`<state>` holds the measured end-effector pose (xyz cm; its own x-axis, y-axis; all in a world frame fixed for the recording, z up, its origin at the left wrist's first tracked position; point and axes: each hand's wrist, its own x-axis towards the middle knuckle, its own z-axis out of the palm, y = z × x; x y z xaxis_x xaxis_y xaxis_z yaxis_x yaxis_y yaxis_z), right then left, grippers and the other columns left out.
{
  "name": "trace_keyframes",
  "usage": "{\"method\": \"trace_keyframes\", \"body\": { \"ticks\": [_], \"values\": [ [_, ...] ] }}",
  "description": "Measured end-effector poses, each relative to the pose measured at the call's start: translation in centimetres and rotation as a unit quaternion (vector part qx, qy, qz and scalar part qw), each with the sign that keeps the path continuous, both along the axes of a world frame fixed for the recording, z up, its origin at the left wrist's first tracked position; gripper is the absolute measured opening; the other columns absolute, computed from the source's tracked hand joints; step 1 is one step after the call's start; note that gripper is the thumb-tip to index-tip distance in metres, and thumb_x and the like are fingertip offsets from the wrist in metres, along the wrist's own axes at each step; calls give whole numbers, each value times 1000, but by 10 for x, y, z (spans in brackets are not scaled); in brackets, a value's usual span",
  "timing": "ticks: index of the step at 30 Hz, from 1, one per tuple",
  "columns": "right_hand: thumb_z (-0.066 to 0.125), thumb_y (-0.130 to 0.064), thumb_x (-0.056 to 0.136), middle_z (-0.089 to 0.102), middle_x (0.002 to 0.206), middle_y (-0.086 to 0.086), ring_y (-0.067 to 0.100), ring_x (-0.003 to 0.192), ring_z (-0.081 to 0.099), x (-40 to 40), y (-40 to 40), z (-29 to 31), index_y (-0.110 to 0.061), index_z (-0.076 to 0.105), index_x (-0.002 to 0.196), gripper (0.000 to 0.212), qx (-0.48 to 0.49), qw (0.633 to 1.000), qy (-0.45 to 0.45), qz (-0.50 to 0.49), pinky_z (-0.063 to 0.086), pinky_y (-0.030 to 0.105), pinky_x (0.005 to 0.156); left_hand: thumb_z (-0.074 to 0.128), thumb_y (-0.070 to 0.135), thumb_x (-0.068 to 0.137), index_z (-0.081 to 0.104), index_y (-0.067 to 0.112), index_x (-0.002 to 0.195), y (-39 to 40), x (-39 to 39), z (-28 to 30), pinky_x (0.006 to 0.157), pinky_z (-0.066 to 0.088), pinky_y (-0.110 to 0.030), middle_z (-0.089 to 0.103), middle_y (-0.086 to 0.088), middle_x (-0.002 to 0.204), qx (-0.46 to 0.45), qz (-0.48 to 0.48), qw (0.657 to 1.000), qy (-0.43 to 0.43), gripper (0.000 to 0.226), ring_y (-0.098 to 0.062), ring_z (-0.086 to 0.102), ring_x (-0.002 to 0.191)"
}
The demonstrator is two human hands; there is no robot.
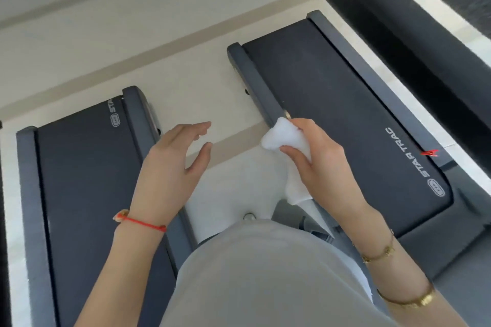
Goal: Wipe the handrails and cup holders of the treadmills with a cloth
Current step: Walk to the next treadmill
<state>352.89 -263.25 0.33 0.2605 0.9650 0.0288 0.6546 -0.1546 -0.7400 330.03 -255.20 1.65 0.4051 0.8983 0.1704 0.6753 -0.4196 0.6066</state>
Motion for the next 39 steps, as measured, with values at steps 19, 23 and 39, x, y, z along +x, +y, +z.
{"method": "trace_keyframes", "body": {
  "ticks": [19, 23, 39],
  "values": [
    [56, -23, 98, 57, 116, -10, -2, 94, 46, -10, 308, -15, -18, 51, 128, 32, -19, 991, 0, 135, 36, 9, 79, 61, 12, 94, 66, 11, 122, 236, -29, -12, 89, 54, -40, 68, 0, 115, -22, 154, 988, 4, 29, -14, 64, 102],
    [57, -23, 97, 56, 111, -12, 0, 94, 47, -1, 391, -10, -18, 52, 128, 31, -5, 990, 0, 138, 38, 14, 77, 61, 13, 94, 66, 11, 122, 312, -22, -6, 86, 55, -41, 68, 0, 114, -18, 167, 986, 10, 28, -15, 64, 102],
    [56, -24, 97, 54, 109, -14, -4, 92, 45, 17, 681, -35, -17, 51, 128, 32, -14, 991, -13, 134, 36, 6, 76, 60, 14, 95, 65, 11, 124, 605, -12, -27, 87, 52, -31, 67, 2, 117, -29, 159, 987, 17, 30, -14, 64, 100]
  ]
}}
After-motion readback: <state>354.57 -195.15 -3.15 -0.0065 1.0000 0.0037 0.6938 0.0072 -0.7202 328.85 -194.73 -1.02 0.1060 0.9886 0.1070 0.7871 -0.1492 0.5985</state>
